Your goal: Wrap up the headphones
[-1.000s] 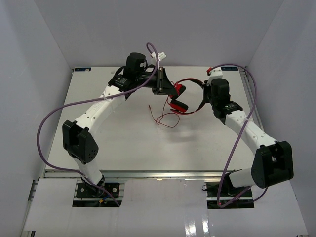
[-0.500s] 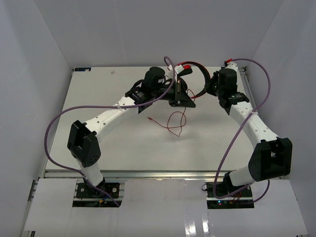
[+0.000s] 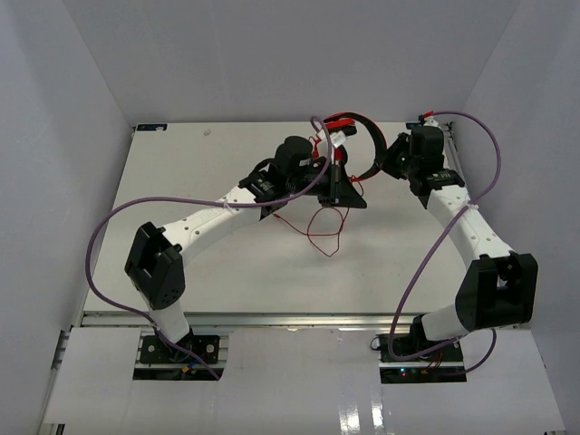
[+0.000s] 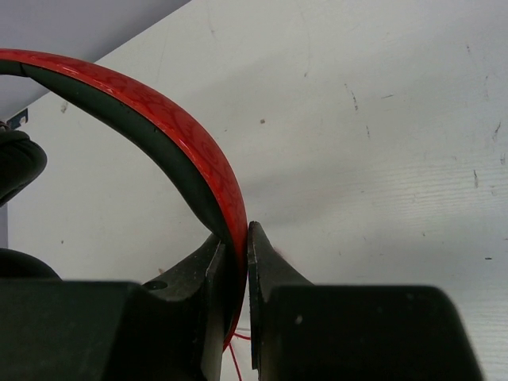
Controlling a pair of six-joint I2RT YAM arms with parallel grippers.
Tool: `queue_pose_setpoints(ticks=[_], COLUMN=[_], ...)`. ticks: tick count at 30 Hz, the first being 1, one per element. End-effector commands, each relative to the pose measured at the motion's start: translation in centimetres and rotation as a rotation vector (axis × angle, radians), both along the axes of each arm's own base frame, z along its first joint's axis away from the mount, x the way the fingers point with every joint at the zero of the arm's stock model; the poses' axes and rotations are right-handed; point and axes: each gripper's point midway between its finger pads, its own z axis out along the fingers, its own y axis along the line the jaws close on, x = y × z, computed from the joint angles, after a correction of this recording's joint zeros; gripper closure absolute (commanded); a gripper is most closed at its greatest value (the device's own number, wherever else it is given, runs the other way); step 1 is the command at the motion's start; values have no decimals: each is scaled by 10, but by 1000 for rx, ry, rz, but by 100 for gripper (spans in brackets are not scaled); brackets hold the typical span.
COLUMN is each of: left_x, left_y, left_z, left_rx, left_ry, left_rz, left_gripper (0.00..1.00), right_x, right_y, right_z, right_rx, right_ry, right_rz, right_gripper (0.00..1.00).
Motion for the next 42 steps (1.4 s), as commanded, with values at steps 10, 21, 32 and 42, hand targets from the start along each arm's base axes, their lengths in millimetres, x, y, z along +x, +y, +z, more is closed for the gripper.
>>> queue_pose_setpoints(ticks=[10, 21, 32, 42], left_x=[-72, -65, -33, -48], left_y=[26, 36, 65, 90], left_z=[-77, -130, -104, -102], left_rx=[108, 214, 169, 99], left_ry=[-341, -460, -585, -673], left_rz=[-107, -155, -34, 0], left_gripper=[100, 100, 71, 40], right_x=[6, -38, -93, -96], right_y=[5, 33, 40, 36], right_z=[94, 141, 184, 207], right_rx=[288, 446, 399, 331], right_ry=[-150, -334, -502, -543], right_rz=[283, 613, 845, 837], right_gripper=[92, 92, 92, 92])
